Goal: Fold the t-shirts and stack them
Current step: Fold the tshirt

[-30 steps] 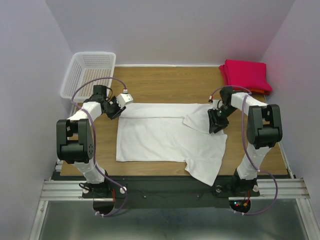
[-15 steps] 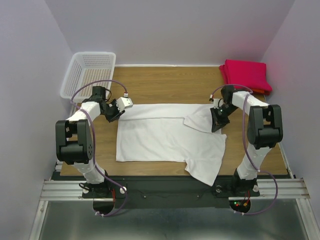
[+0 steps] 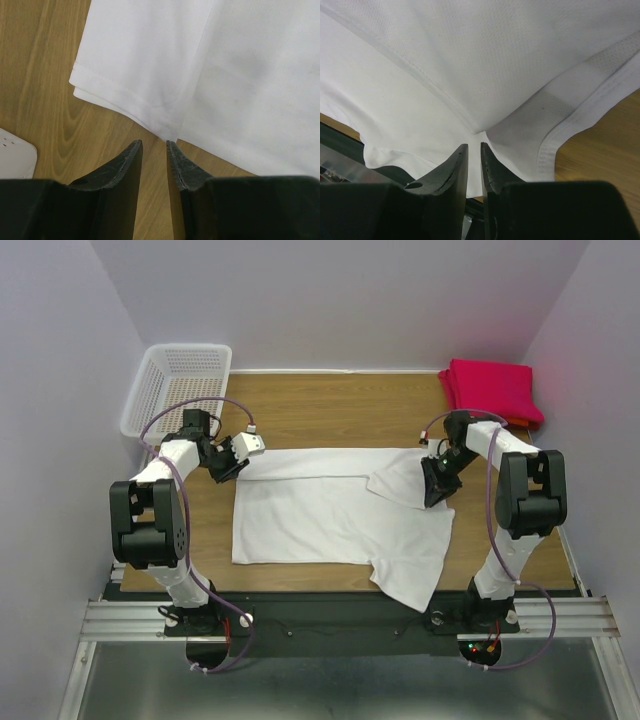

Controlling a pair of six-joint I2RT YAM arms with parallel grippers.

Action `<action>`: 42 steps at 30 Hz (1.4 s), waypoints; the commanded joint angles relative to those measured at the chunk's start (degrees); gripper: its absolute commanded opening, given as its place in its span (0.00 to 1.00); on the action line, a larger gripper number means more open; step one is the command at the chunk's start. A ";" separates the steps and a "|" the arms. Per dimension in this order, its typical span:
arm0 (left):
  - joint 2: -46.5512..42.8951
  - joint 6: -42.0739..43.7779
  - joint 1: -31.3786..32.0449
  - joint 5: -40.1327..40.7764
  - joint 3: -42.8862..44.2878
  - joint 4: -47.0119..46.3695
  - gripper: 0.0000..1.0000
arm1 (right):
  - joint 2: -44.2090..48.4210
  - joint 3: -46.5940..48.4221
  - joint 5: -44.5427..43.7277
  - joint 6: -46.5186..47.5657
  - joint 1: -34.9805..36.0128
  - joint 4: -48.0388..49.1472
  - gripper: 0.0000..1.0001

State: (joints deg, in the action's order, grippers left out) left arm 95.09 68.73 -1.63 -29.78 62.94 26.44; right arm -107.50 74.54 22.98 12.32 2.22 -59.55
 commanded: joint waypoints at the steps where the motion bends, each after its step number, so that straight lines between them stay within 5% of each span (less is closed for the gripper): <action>1: -1.84 -0.26 -0.31 -1.77 1.84 1.78 0.38 | 0.63 0.96 1.45 0.69 -0.64 -1.27 0.20; 15: -3.77 -3.16 -0.31 -2.65 2.28 2.22 0.39 | -3.85 -1.15 3.56 -3.61 -0.72 4.18 0.29; 31: -4.13 -1.33 -0.31 -3.97 1.92 4.40 0.34 | 0.80 -0.10 2.07 -1.77 -0.90 -0.04 0.05; 42: -0.96 3.42 -2.50 4.91 0.52 7.84 0.45 | 0.36 -0.28 -5.22 2.70 -0.90 -1.18 0.08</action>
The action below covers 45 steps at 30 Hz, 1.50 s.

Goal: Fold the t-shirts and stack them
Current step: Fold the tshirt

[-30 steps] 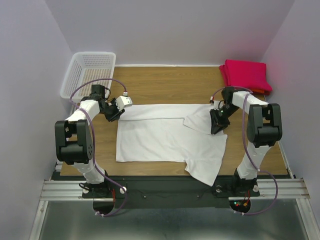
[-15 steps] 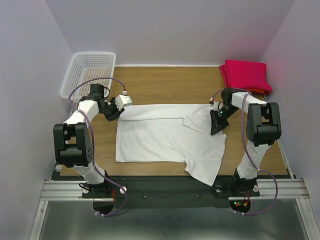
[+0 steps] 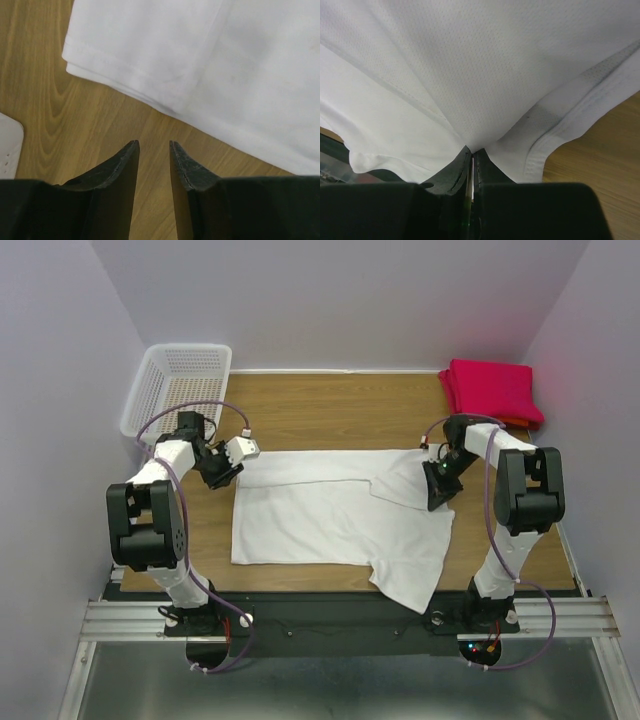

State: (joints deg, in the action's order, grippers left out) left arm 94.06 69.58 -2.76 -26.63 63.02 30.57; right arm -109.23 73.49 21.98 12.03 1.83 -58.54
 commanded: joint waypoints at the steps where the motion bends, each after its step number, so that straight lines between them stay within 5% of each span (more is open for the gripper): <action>1: 0.16 2.84 -1.37 1.85 0.52 4.15 0.46 | 2.18 0.77 -4.66 3.17 -0.51 -2.28 0.08; 3: 0.16 3.10 -1.54 2.37 0.34 4.06 0.47 | 1.56 0.86 -4.31 3.44 -0.51 -2.54 0.10; 7: -0.28 0.13 -1.63 -1.30 2.36 4.06 0.47 | -0.28 2.61 -0.46 4.58 -0.51 -6.04 0.44; 10: -0.37 -3.82 -1.02 -7.11 6.49 4.68 0.47 | 1.56 4.98 2.62 7.12 -0.68 -8.16 0.57; 16: 2.17 -17.79 2.58 -8.88 12.91 -0.92 0.47 | 5.60 15.96 7.46 13.80 -1.03 -11.86 0.59; 26: 10.69 -35.82 8.74 -1.23 14.14 -12.54 0.42 | -4.22 18.62 3.97 2.22 -0.86 7.45 0.49; 34: 17.38 -38.29 8.74 3.25 15.98 -12.90 0.38 | -12.74 21.68 -3.51 1.42 -0.86 14.33 0.49; 40: 26.95 -39.35 8.30 6.51 25.11 -10.79 0.29 | -20.66 32.92 -5.37 1.24 -0.86 15.57 0.49; 45: 30.05 -37.86 7.95 5.28 35.14 -7.37 0.34 | -20.33 39.18 -1.95 2.90 -0.86 15.21 0.57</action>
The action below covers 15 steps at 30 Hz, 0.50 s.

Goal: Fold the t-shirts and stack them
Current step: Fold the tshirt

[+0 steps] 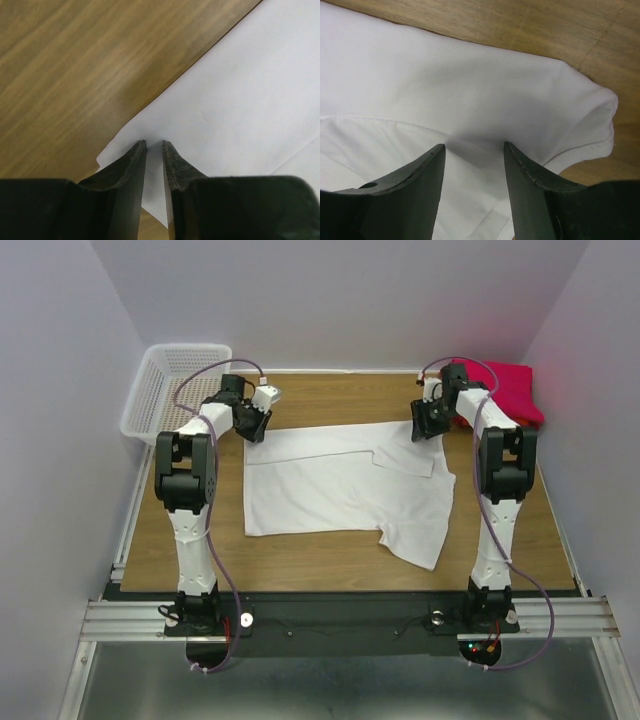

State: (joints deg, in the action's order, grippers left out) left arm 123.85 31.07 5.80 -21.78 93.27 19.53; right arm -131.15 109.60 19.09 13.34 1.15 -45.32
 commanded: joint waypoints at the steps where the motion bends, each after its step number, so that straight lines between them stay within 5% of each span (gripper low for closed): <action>1: -0.45 1.96 -0.62 -0.27 5.51 4.28 0.35 | 3.34 2.20 1.82 2.55 -0.27 1.73 0.59; 7: -16.32 10.04 -0.79 -8.62 -2.36 8.76 0.42 | 21.97 -8.23 11.03 15.99 -0.27 -7.11 0.67; 15: -33.22 21.21 -0.62 -12.93 -21.36 14.39 0.43 | 40.61 -29.66 8.16 41.03 -0.27 -24.20 0.56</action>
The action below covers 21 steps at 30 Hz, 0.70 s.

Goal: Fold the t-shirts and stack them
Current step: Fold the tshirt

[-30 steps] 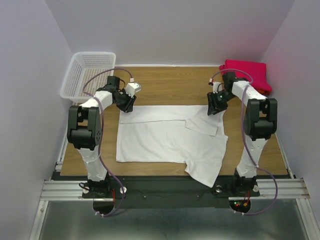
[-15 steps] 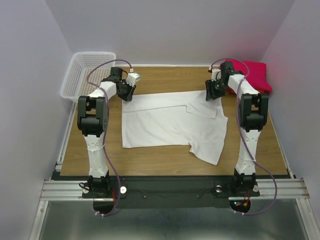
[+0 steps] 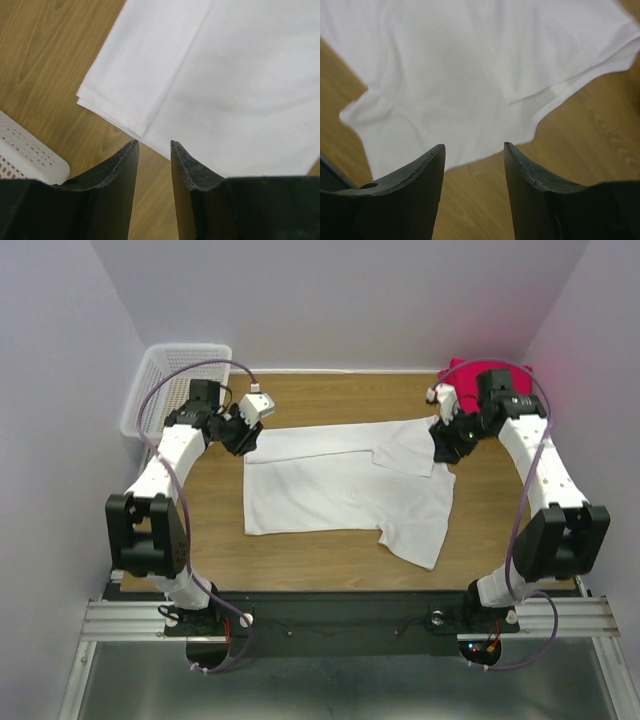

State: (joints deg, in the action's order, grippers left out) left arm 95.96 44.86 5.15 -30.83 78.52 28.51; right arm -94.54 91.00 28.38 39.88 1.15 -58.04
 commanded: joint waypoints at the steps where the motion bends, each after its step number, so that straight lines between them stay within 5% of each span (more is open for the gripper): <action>1: -6.65 8.22 0.21 -3.89 -8.45 5.94 0.43 | 5.58 -13.63 -2.09 15.66 -0.18 -11.57 0.54; 8: -16.50 13.32 3.99 -0.11 -25.76 4.81 0.43 | 14.39 -31.82 -8.51 20.15 -0.18 0.98 0.49; 21: -17.65 12.71 6.72 5.34 -32.82 0.84 0.42 | 17.10 -40.45 -7.90 22.78 2.36 4.70 0.46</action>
State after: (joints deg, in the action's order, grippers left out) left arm 79.96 56.55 11.77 -26.35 47.11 30.37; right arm -81.17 53.12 20.64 59.51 1.78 -53.41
